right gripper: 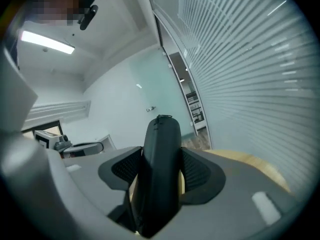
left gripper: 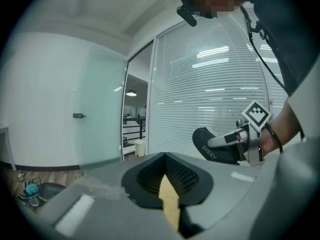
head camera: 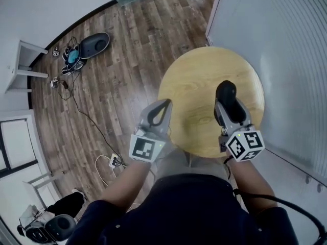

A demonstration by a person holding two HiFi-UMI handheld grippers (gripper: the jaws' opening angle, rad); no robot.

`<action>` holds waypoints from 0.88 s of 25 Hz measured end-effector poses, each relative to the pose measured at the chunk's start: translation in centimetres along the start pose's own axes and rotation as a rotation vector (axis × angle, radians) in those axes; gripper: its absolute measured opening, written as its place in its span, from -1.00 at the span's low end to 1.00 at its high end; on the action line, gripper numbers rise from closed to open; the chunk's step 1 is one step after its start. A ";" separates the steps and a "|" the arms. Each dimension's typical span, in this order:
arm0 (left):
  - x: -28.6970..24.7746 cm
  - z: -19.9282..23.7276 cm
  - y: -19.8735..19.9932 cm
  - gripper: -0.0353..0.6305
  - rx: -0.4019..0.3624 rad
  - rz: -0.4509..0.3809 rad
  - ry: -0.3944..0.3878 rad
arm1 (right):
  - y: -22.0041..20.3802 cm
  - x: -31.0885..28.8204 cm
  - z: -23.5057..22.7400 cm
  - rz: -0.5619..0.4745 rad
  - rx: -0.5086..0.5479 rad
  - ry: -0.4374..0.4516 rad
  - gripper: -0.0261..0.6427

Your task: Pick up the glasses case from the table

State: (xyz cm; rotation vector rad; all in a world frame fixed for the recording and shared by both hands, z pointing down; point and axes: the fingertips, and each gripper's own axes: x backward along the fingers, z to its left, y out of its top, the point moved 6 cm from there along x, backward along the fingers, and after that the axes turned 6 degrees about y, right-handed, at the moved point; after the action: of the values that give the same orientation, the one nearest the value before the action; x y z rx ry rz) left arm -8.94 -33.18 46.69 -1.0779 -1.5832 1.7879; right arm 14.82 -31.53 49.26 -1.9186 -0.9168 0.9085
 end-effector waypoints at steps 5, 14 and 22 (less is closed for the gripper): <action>2.7 -1.5 5.2 -0.88 -0.076 -0.106 -0.035 | 6.6 5.2 2.7 -0.119 0.080 0.000 -0.17; 4.2 -4.2 13.1 -0.88 -0.158 -0.223 -0.058 | 12.6 12.9 4.9 -0.249 0.172 0.007 -0.17; 4.0 -5.4 14.2 -0.88 -0.169 -0.219 -0.088 | 14.1 13.9 5.4 -0.300 0.182 0.009 -0.17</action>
State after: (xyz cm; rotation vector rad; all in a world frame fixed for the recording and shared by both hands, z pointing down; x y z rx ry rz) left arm -4.96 -29.56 31.95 -0.8700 -1.8556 1.5979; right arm 20.62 -23.77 31.18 -1.5791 -1.0456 0.7750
